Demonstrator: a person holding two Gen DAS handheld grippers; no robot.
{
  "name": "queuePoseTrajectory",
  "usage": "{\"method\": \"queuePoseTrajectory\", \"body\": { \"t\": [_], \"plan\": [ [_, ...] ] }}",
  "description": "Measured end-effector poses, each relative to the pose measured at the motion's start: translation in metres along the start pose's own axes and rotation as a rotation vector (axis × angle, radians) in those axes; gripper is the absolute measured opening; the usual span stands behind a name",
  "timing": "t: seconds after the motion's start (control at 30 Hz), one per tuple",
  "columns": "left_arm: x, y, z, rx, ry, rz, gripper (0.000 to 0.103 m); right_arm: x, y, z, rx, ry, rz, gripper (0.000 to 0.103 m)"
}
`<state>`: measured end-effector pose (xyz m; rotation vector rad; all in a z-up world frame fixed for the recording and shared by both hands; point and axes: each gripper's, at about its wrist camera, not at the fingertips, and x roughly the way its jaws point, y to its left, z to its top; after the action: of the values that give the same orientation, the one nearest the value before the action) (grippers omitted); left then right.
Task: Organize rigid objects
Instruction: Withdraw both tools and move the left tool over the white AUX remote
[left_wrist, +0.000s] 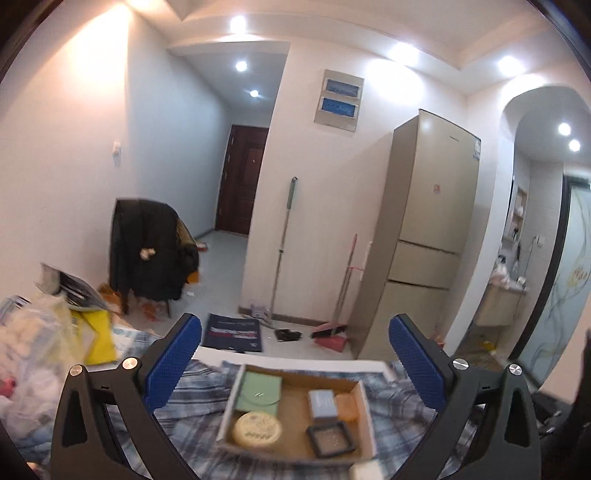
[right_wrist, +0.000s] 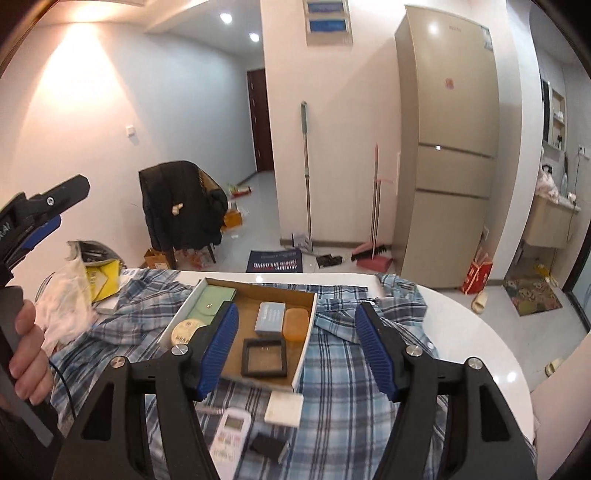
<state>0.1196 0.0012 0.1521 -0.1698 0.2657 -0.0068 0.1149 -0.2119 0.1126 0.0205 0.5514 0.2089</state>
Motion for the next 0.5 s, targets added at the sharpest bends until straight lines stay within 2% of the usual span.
{"method": "queuePoseTrajectory", "body": {
  "t": [0.13,0.23,0.33,0.37,0.5],
  "plan": [
    [-0.026,-0.019,-0.021,0.092,0.018,0.053,0.103,-0.031,-0.006,-0.023,0.022,-0.046,0.001,0.067],
    [-0.037,-0.035,-0.045,0.139,0.036,0.003,0.103,-0.043,-0.013,-0.033,0.030,-0.073,-0.047,0.067],
    [-0.044,-0.046,-0.071,0.139,0.095,-0.093,0.103,-0.049,-0.017,-0.041,0.019,-0.098,-0.108,0.067],
    [-0.043,-0.048,-0.081,0.132,0.133,-0.137,0.103,-0.049,-0.020,-0.044,0.028,-0.100,-0.108,0.067],
    [-0.034,-0.056,-0.106,0.141,0.242,-0.178,0.103,-0.044,-0.029,-0.049,0.062,-0.099,-0.080,0.067]
  ]
}}
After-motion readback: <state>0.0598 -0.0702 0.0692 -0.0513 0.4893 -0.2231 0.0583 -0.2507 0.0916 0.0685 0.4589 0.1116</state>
